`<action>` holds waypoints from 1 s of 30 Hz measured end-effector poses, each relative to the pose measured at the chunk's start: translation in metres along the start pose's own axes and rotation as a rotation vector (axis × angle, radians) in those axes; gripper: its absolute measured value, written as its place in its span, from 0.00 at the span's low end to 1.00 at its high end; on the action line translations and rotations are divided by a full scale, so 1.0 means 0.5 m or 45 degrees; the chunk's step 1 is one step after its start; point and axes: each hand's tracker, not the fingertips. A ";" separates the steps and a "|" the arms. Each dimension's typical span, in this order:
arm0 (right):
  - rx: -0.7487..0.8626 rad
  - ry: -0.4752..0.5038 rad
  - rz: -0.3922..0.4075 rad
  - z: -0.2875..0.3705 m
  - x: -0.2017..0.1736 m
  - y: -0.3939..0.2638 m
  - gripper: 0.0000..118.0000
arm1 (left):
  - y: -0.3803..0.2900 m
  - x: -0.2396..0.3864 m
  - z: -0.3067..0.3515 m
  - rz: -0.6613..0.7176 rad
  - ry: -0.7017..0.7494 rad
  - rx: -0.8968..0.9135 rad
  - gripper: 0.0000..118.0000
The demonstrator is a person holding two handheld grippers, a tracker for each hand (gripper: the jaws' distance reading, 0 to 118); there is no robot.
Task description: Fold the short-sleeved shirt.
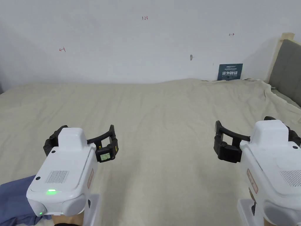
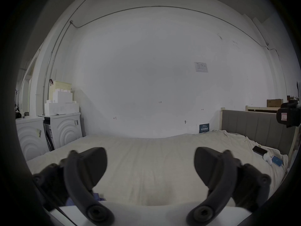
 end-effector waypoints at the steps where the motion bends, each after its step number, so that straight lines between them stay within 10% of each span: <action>1: 0.001 0.000 -0.006 0.000 0.001 0.000 0.93 | 0.000 0.001 0.001 -0.002 0.004 0.001 0.97; 30: 0.013 -0.010 0.004 0.002 0.000 -0.002 1.00 | 0.003 -0.003 0.014 -0.012 0.013 0.033 1.00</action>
